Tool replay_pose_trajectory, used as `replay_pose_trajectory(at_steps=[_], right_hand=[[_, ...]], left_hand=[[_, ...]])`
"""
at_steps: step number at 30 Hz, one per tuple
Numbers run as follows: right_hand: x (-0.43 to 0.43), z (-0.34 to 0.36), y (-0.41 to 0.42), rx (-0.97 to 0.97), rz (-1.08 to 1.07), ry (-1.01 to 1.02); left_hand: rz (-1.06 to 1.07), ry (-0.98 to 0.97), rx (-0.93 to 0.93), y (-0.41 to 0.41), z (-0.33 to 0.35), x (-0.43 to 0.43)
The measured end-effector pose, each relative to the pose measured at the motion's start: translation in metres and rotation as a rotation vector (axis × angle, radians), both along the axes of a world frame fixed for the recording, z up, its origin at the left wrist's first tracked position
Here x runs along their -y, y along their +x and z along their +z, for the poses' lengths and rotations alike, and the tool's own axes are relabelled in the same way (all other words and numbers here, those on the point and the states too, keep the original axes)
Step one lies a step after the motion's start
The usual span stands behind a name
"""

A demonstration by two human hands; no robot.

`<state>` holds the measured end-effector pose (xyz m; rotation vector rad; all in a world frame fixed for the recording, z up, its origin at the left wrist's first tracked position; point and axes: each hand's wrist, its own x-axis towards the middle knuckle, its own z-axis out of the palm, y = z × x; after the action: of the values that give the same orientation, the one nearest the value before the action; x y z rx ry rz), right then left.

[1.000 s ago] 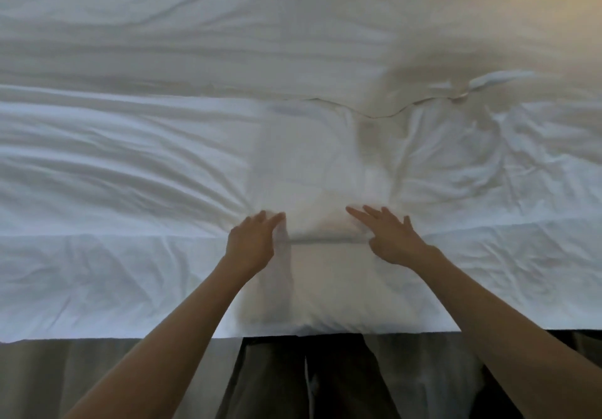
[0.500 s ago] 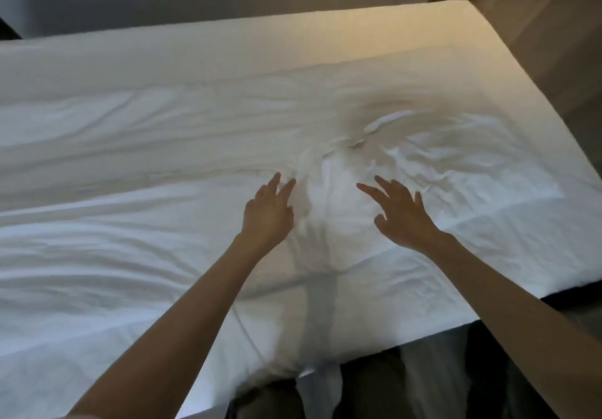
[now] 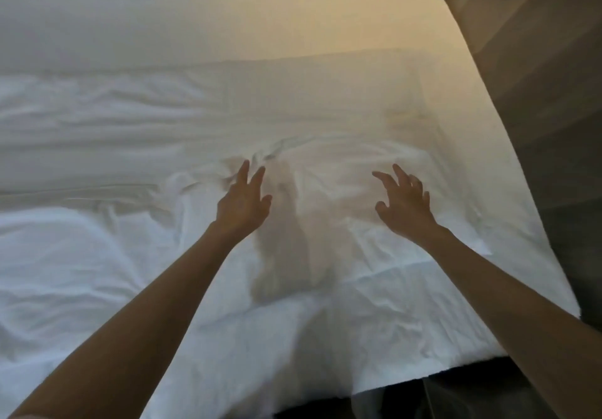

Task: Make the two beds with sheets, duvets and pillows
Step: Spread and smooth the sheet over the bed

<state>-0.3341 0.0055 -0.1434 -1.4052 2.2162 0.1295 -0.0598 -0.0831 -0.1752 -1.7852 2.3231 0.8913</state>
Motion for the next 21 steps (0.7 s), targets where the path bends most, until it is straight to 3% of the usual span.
replay_pose_trajectory(at_steps=[6,12,16,19,21], right_hand=[[0.024,-0.057,-0.109,0.009,-0.139,0.018],[0.036,-0.119,-0.164,0.055,-0.347,0.026],[0.037,-0.137,-0.176,0.077,-0.427,-0.074],[0.031,-0.129,-0.179,0.061,-0.336,-0.194],[0.022,-0.111,-0.188,-0.047,-0.268,-0.358]], left_hand=[[0.084,0.069,0.056,-0.081,-0.045,0.025],[0.095,0.107,0.181,-0.109,-0.088,0.043],[0.116,0.068,0.201,-0.119,-0.1,0.046],[0.115,-0.018,0.169,-0.127,-0.093,0.047],[0.105,-0.15,0.11,-0.136,-0.079,0.043]])
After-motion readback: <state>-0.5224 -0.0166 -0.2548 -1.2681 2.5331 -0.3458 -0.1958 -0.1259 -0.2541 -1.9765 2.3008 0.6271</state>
